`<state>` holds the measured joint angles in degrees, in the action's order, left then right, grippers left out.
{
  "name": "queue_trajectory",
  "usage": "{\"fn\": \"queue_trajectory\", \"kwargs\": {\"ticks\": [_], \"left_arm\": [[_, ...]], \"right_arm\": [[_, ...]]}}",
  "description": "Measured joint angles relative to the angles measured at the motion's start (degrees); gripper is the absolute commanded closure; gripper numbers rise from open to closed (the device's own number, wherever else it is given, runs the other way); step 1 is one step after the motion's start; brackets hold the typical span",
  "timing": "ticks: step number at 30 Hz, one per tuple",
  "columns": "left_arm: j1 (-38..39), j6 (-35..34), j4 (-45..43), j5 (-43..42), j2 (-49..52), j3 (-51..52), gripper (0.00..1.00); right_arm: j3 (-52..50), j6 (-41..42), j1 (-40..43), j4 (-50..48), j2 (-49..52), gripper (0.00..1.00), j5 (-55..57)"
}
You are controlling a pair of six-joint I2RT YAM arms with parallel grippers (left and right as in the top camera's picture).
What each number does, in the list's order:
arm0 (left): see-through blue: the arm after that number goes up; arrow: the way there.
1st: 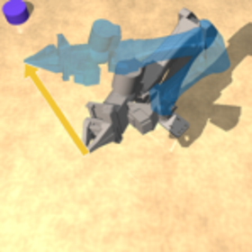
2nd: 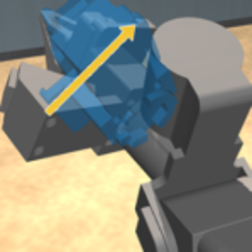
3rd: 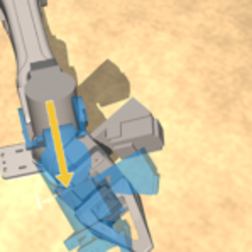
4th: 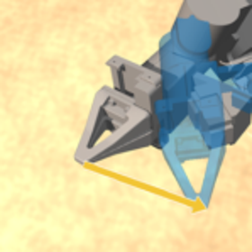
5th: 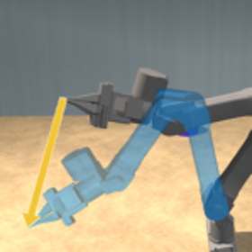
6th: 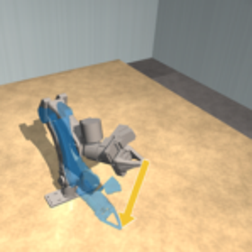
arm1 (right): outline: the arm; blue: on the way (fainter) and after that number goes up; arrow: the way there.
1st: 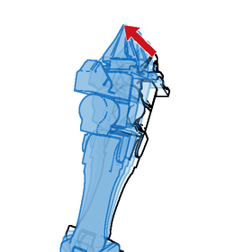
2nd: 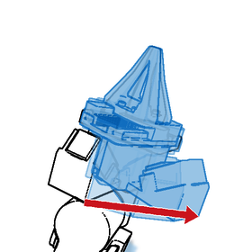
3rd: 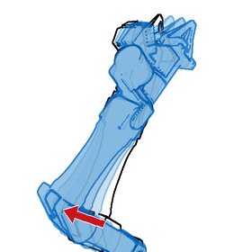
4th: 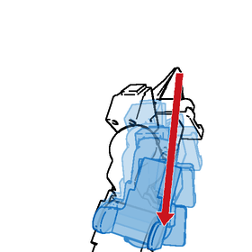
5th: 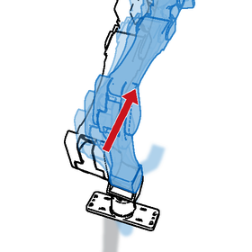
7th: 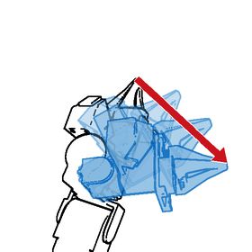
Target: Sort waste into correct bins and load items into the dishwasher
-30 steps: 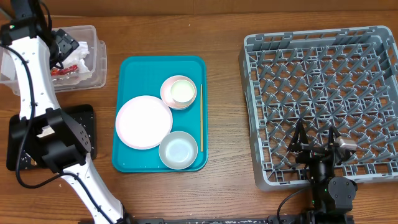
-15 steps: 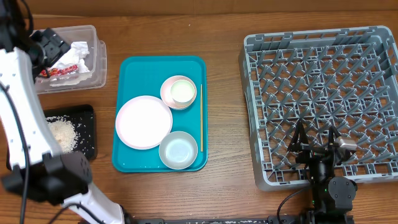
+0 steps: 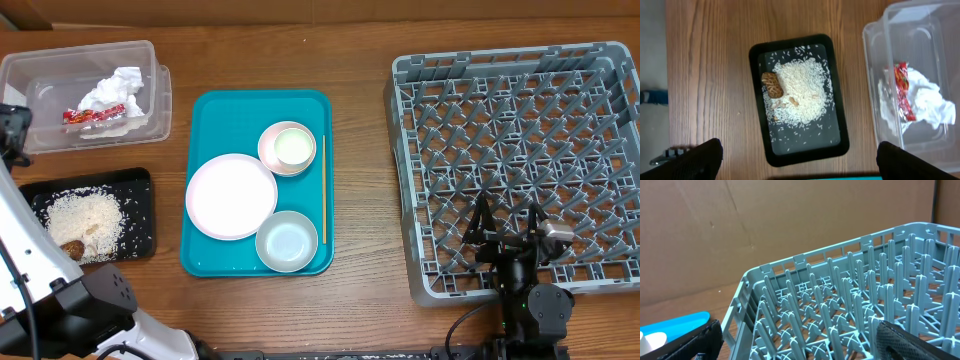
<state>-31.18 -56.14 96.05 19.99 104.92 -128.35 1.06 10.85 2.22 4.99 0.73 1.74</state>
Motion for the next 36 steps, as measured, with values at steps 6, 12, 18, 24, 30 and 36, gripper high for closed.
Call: {"fn": "queue_trajectory", "kwargs": {"ticks": [6, 12, 18, 24, 30, 36], "left_arm": [[0.0, -1.4, 0.0, 0.0, 0.0, 0.0, 0.00], [0.0, -2.1, 0.0, 0.0, 0.0, 0.0, 0.00], [0.0, -2.2, 0.0, 0.0, 0.0, 0.0, 0.00], [0.0, -2.2, 0.0, 0.0, 0.0, 0.0, 0.00], [0.0, -2.2, 0.0, 0.0, 0.0, 0.0, 0.00], [0.0, -2.2, 0.0, 0.0, 0.0, 0.0, 0.00]], "right_arm": [[0.0, 0.0, 0.0, 0.0, 0.0, 0.00, 0.0], [0.0, 0.0, 0.0, 0.0, 0.0, 0.00, 0.0], [0.0, 0.0, 0.0, 0.0, 0.0, 0.00, 0.0], [0.0, 8.0, 0.0, -11.9, 0.0, 0.00, -6.8], [0.0, 38.6, 0.0, -18.0, -0.1, 0.00, -32.7], [0.2, 56.9, 0.0, -31.7, -0.2, 0.00, -35.9]]}}
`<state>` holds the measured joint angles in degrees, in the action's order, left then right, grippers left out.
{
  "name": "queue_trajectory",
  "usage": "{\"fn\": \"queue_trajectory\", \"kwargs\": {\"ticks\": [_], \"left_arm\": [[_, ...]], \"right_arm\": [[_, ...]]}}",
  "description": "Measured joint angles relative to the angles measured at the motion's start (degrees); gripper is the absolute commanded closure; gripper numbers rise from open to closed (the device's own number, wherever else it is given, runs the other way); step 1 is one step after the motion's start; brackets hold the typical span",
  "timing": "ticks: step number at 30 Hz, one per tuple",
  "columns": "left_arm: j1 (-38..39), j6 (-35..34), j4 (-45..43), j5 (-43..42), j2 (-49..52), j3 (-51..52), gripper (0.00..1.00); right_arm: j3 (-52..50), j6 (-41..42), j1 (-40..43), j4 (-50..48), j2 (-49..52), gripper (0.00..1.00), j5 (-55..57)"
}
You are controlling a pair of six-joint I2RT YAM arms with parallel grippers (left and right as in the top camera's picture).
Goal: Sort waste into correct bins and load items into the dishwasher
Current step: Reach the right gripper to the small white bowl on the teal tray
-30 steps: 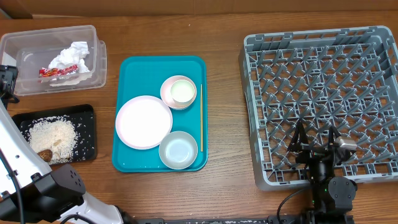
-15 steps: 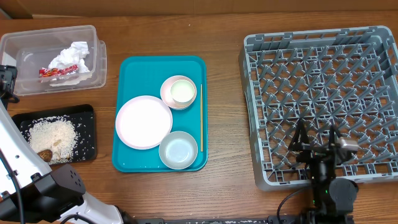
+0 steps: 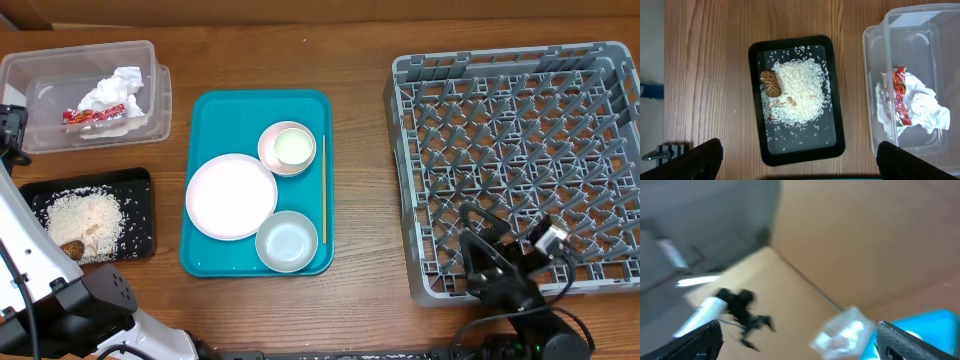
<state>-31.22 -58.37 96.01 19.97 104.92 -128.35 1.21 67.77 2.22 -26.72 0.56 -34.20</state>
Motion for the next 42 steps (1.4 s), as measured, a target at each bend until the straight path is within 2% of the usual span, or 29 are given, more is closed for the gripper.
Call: {"fn": "queue_trajectory", "kwargs": {"ticks": [3, 7, 10, 12, 14, 16, 17, 20, 22, 24, 27, 30, 33, 42], "left_arm": [[0.0, 0.0, 0.0, 0.0, 0.0, 0.0, 0.00], [0.0, 0.0, 0.0, 0.0, 0.0, 0.0, 0.00], [0.0, 0.0, -0.1, 0.0, 0.0, 0.0, 0.00], [0.0, 0.0, 0.0, 0.0, 0.0, 0.0, 0.00], [0.0, 0.0, 0.0, 0.0, 0.0, 0.0, 0.00], [0.0, 0.0, 0.0, 0.0, 0.0, 0.0, 0.00], [0.0, 0.0, 0.0, 0.0, 0.0, 0.0, 0.00], [0.0, 0.0, 0.0, 0.0, 0.0, 0.0, 0.00], [0.0, 0.0, 0.0, 0.0, 0.1, 0.0, 0.00], [0.0, 0.0, 0.0, 0.0, 0.1, 0.0, 0.00], [0.0, 0.0, 0.0, 0.0, 0.1, 0.0, 0.00], [0.0, 0.0, 0.0, 0.0, 0.1, 0.0, 0.00], [0.0, 0.0, 0.0, 0.0, 0.1, 0.0, 0.00], [0.0, 0.0, 0.0, 0.0, 0.1, 0.0, 0.00]], "right_arm": [[2.1, 4.2, 0.0, 1.8, 0.1, 0.01, 1.8], [13.3, 2.1, 0.0, 13.9, 3.9, 0.01, 4.4], [27.9, -5.0, 0.0, 27.5, 12.4, 0.01, 4.4], [37.2, -9.9, 0.0, 33.2, 20.0, 0.01, 3.1], [48.0, -15.7, -0.1, 39.5, 30.1, 0.01, 0.6], [53.4, -18.5, -0.5, 42.8, 35.6, 0.01, -0.9], [60.1, -22.8, -1.9, 49.3, 42.9, 0.01, -2.1], [73.4, -30.6, -9.3, 63.5, 56.7, 0.01, -1.3], [81.2, -34.9, -16.7, 71.8, 65.6, 0.01, 3.4], [88.9, -38.5, -27.0, 80.6, 75.4, 0.00, 12.7], [95.1, -40.6, -38.5, 87.3, 85.9, 0.00, 23.4], [97.9, -39.6, -47.7, 90.2, 95.7, 0.00, 31.8], [98.1, -36.2, -53.0, 91.6, 103.0, 0.00, 35.1], [98.1, -29.9, -59.8, 86.3, 115.1, 0.00, 27.6]]}}
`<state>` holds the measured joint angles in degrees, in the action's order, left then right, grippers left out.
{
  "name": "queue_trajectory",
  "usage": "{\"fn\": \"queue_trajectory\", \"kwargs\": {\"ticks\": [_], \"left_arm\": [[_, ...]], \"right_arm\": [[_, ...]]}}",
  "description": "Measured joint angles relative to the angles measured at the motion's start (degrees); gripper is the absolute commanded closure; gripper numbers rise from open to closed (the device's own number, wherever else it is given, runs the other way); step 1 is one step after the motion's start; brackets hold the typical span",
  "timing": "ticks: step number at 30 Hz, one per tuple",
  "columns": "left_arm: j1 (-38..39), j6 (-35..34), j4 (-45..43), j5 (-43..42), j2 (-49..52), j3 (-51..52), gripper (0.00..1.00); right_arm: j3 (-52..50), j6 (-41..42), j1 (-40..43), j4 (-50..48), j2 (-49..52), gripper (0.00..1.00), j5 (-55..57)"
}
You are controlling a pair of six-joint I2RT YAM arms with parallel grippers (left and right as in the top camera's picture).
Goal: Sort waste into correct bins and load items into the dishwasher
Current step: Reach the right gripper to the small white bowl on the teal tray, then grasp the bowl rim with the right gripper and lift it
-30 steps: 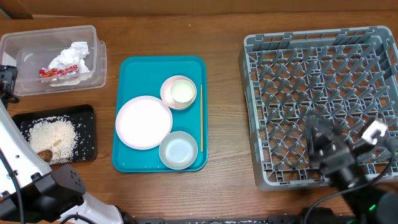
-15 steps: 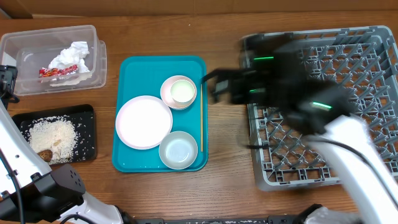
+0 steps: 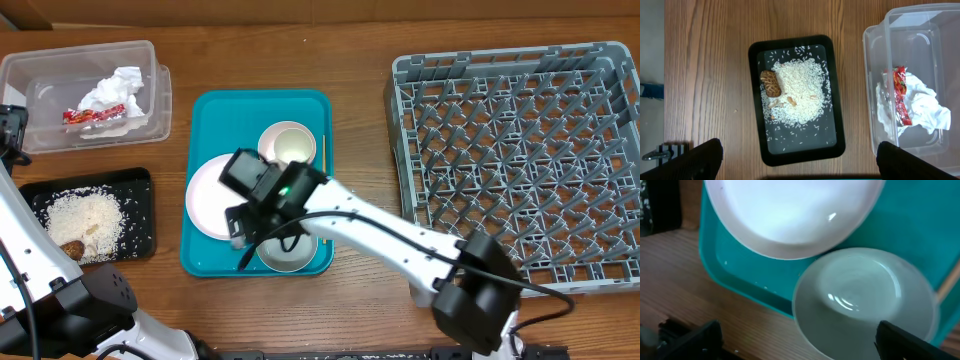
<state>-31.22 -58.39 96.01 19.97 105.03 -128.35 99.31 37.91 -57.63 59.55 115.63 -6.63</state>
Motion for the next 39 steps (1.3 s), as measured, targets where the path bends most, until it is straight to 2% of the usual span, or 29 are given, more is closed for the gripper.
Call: {"fn": "queue_trajectory", "kwargs": {"ticks": [4, 6, 8, 10, 12, 17, 21, 26, 31, 33, 39], "left_arm": [[0.0, 0.0, 0.0, 0.0, 0.0, 0.0, 0.00], [0.0, 0.0, 0.0, 0.0, 0.0, 0.0, 0.00], [0.0, 0.0, 0.0, 0.0, 0.0, 0.0, 0.00], [0.0, 0.0, 0.0, 0.0, 0.0, 0.0, 0.00], [0.0, 0.0, 0.0, 0.0, 0.0, 0.0, 0.00], [0.0, 0.0, 0.0, 0.0, 0.0, 0.0, 0.00], [0.0, 0.0, 0.0, 0.0, 0.0, 0.0, 0.00], [0.0, 0.0, 0.0, 0.0, 0.0, 0.0, 0.00], [0.0, 0.0, 0.0, 0.0, 0.0, 0.0, 0.00], [0.0, 0.0, 0.0, 0.0, 0.0, 0.0, 0.00], [0.0, 0.0, 0.0, 0.0, 0.0, 0.0, 0.00]], "right_arm": [[0.1, 0.5, -2.8, -2.1, 4.1, 0.00, -0.9], [0.1, 0.7, -3.6, -2.1, 6.1, 0.15, -0.5], [0.1, 1.2, -4.1, -2.0, 7.8, 0.22, 0.2], [0.1, 1.4, -4.1, -1.9, 8.7, 0.35, 1.4], [0.1, 1.5, -4.0, -1.8, 9.0, 0.44, 3.2], [0.1, 2.6, -3.9, -1.8, 9.0, 0.57, 4.7], [0.1, 3.7, -4.7, -2.1, 9.0, 0.58, 6.4], [0.1, 5.2, -7.1, -2.9, 9.0, 0.86, 7.8], [0.1, 6.1, -8.0, -2.7, 9.0, 0.91, 8.5], [0.1, 6.2, -7.8, -2.7, 9.0, 0.96, 9.0], [2.8, 6.2, -7.2, 3.9, 9.0, 0.96, 10.2]]}}
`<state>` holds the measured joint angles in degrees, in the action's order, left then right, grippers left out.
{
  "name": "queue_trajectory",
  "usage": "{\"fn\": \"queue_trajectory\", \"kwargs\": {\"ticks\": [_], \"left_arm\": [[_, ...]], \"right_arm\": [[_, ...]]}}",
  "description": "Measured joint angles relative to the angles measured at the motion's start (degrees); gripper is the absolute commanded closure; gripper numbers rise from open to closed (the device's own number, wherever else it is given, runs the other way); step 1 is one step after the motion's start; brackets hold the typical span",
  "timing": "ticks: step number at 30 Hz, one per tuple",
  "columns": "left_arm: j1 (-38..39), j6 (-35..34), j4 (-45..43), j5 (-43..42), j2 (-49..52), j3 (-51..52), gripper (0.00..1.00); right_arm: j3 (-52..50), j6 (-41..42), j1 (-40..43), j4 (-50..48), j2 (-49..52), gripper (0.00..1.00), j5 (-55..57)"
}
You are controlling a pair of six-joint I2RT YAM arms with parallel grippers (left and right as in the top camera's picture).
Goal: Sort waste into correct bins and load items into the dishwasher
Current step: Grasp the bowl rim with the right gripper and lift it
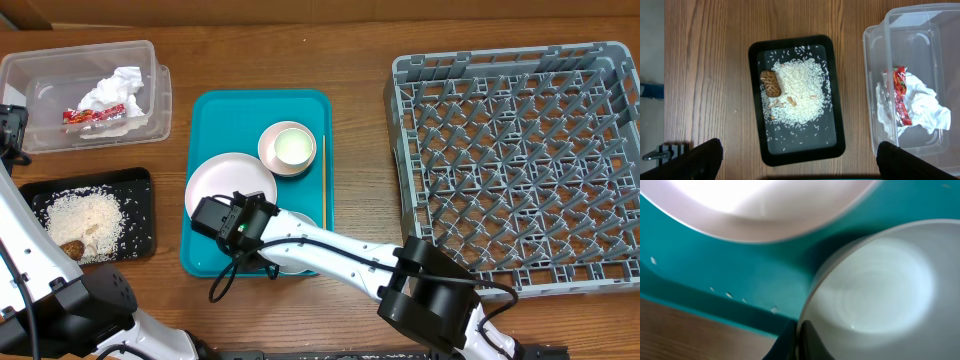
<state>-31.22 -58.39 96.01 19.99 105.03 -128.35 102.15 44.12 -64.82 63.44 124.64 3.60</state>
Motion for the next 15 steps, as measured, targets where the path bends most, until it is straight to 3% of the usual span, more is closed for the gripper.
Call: {"fn": "queue_trajectory", "kwargs": {"ticks": [8, 15], "left_arm": [[0.0, 0.0, 0.0, 0.0, 0.0, 0.0, 0.00], [0.0, 0.0, 0.0, 0.0, 0.0, 0.0, 0.00]], "right_arm": [[21.1, -2.9, 5.9, 24.6, 0.0, 0.96, 0.8], [41.5, -14.6, 25.4, 32.9, -2.9, 0.96, -0.9]]}}
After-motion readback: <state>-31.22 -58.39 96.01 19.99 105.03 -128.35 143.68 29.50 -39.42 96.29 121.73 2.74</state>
